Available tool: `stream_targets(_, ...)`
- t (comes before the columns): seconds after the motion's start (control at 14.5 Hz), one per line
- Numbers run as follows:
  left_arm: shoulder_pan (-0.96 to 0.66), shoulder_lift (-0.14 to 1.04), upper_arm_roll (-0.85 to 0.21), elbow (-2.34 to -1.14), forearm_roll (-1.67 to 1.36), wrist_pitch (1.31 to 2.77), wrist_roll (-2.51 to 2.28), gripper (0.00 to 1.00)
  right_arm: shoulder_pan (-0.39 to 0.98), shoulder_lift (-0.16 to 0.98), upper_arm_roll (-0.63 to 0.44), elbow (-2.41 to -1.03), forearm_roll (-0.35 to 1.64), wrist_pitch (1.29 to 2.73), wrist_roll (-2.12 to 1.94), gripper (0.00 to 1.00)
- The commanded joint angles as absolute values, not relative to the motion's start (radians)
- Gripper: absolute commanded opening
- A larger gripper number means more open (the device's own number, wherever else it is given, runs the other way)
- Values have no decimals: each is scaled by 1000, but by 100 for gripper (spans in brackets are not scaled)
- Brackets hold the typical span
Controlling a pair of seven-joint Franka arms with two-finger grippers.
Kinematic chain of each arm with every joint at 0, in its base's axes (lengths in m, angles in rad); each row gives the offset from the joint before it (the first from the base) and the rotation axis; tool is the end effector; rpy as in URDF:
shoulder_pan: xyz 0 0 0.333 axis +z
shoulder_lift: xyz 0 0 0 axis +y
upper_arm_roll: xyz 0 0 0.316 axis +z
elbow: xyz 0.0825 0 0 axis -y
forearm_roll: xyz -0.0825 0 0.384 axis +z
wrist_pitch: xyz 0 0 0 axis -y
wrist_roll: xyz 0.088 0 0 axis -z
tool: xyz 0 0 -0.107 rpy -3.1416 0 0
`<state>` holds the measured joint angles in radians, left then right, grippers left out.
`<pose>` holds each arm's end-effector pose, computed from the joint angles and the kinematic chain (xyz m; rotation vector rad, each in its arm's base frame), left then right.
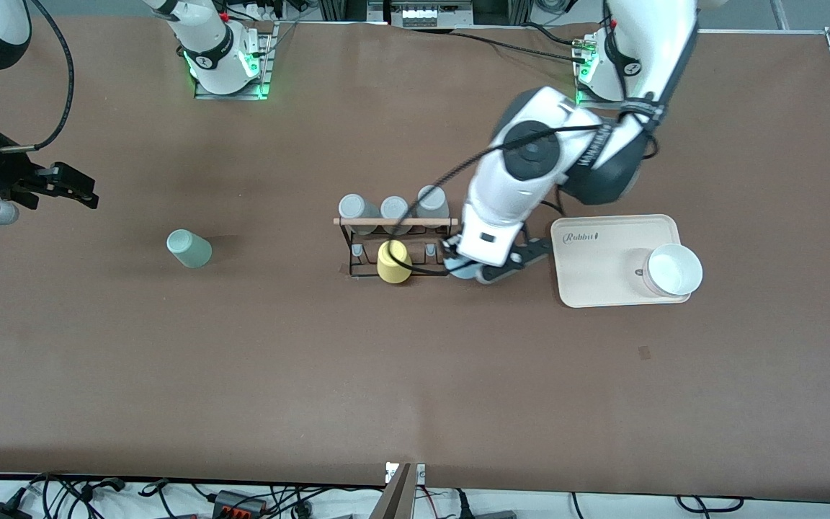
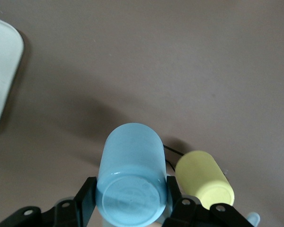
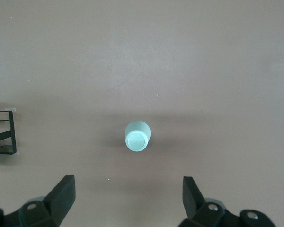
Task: Hang scattered cups on rack with three cups
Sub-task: 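Carry the light blue cup with the left gripper to the rack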
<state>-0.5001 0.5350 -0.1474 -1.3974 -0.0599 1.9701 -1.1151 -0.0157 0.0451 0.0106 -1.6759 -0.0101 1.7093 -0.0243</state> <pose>0.5775 -0.4167 0.4041 2.9252 0.7652 -0.1107 0.5754 -0.0040 0.5611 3.1320 0.0323 -0.0185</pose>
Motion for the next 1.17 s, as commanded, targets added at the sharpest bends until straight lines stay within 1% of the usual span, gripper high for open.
stream_targets(0.0,-529,565,-138,-1339,-72,1940,-1150,36,-25,55,14,-1660,-2,1704,-37,100)
stream_targets(0.34,-580,604,-137,-1336,-68,1950,-1195,36,-31,55,14,-1661,-2,1694,-23,100)
stream_targets(0.9,-587,676,-135,-1341,-57,2017,-1200,36,-41,69,14,-1661,-2,1703,-23,100)
stream_targets(1.1,-588,687,-135,-1341,-57,2025,-1200,36,-41,83,14,-1661,-2,1703,-21,100)
